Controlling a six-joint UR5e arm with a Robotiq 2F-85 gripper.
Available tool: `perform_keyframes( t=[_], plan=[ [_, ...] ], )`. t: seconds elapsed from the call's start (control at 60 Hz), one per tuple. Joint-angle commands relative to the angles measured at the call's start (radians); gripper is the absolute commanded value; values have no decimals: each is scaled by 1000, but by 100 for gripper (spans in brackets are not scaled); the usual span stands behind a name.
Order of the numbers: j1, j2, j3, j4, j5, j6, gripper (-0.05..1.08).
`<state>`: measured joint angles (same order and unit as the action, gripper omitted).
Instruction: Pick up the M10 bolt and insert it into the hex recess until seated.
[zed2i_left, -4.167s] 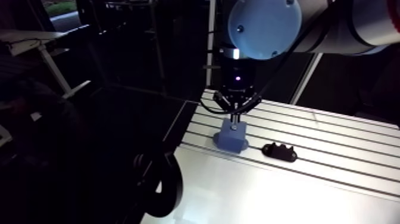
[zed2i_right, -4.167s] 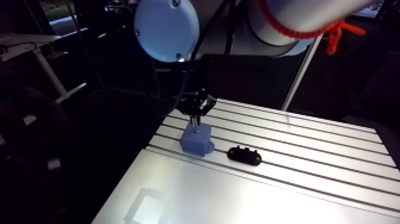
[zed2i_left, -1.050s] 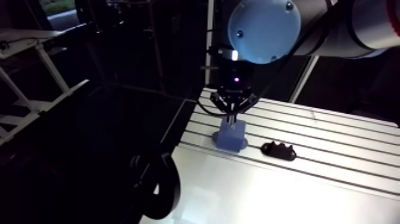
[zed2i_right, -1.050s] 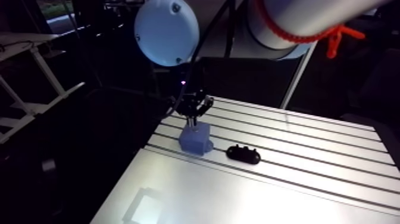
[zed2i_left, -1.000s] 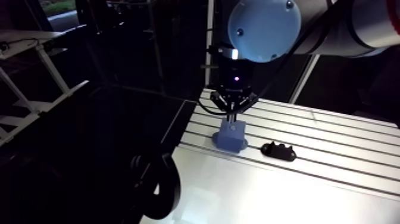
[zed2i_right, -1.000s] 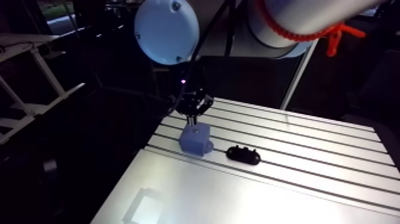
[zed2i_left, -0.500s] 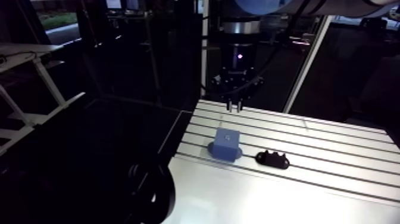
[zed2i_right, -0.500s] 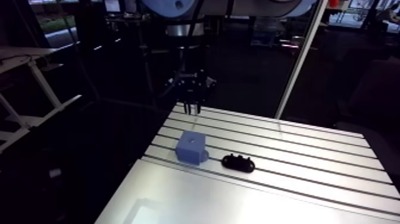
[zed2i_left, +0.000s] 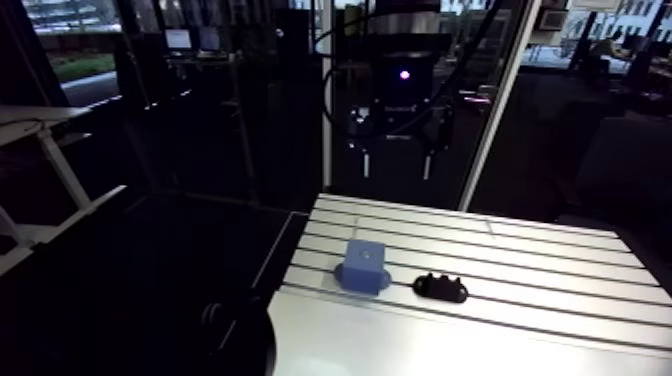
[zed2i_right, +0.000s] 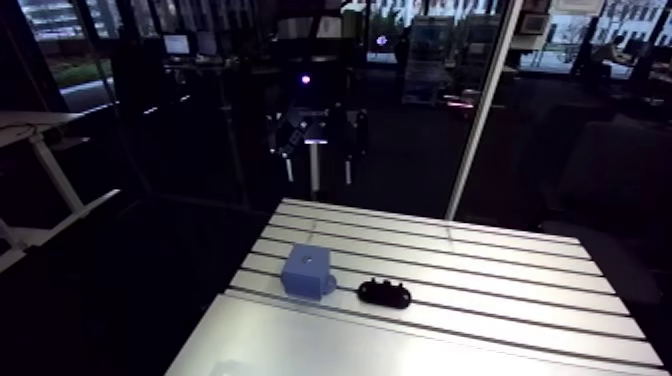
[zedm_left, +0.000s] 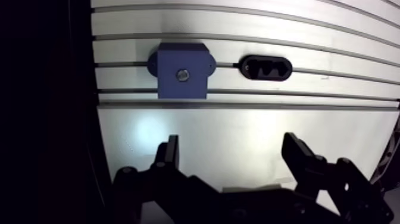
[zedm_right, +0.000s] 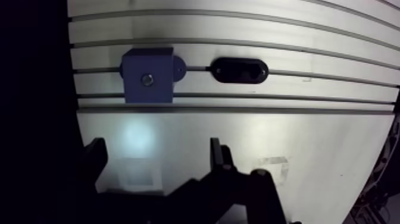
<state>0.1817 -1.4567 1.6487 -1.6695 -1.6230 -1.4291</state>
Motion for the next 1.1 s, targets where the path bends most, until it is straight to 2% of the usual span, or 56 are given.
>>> perform_keyframes(
  t=[0.017,0.35,0.617,0.817,0.95,1.1],
  plan=[
    [-11,-21,-66,18,-1,5,0],
    [-14,-20,-176,79,1,5,0],
    [-34,-24,-191,108,-4,-13,1],
    [-49,-24,-198,109,-1,-30,1],
    [-84,-32,-200,109,4,-36,1],
    [-137,-32,-193,110,-1,-76,1]
  ],
)
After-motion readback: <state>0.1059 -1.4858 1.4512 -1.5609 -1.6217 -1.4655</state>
